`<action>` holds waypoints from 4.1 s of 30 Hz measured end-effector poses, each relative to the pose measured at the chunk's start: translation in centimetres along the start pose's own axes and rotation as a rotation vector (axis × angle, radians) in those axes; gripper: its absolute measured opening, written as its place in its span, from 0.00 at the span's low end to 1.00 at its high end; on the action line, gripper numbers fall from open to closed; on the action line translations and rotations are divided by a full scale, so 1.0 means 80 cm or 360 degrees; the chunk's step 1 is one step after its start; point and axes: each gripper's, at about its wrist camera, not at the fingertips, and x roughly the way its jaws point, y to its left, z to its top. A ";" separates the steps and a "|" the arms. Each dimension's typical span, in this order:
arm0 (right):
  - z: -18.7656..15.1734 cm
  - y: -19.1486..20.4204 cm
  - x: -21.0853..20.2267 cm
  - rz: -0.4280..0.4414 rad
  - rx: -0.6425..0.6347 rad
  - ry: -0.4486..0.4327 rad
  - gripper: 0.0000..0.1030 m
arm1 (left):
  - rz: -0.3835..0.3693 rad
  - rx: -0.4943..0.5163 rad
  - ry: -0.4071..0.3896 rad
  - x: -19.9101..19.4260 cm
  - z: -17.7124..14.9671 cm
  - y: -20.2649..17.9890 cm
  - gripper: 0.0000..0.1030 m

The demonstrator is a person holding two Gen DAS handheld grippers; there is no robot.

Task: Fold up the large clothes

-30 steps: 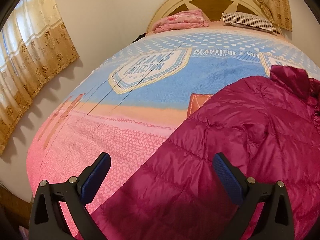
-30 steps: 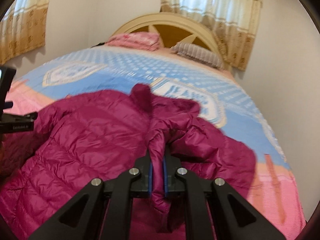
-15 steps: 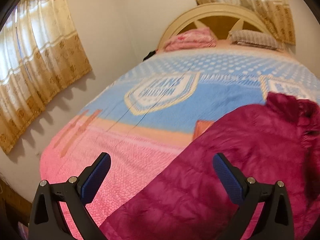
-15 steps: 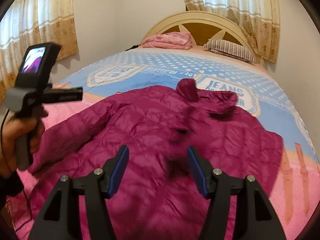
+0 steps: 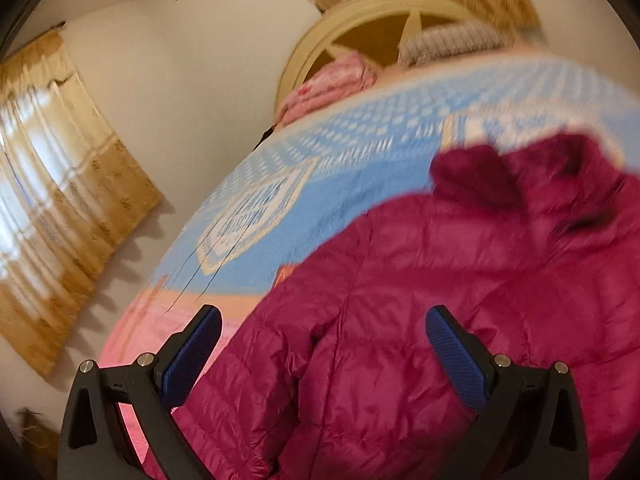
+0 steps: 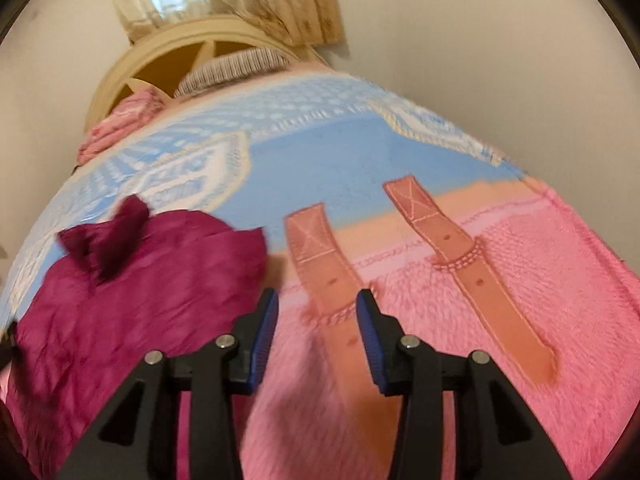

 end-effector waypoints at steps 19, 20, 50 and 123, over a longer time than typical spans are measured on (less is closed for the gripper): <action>0.014 0.061 -0.007 0.0046 -0.0310 -0.0116 0.37 | -0.0171 -0.0237 -0.0097 -0.064 0.017 0.058 0.99; 0.013 0.066 -0.010 0.0125 -0.0280 -0.0104 0.34 | -0.0165 -0.0210 -0.0113 -0.066 0.021 0.044 0.99; -0.060 0.163 0.072 -0.0053 -0.0607 0.0094 0.32 | -0.0203 -0.0140 0.0118 0.047 -0.034 -0.042 0.99; -0.171 0.162 -0.105 0.0131 -0.0713 -0.0159 0.82 | -0.0467 -0.0599 0.0448 0.049 -0.270 0.299 0.32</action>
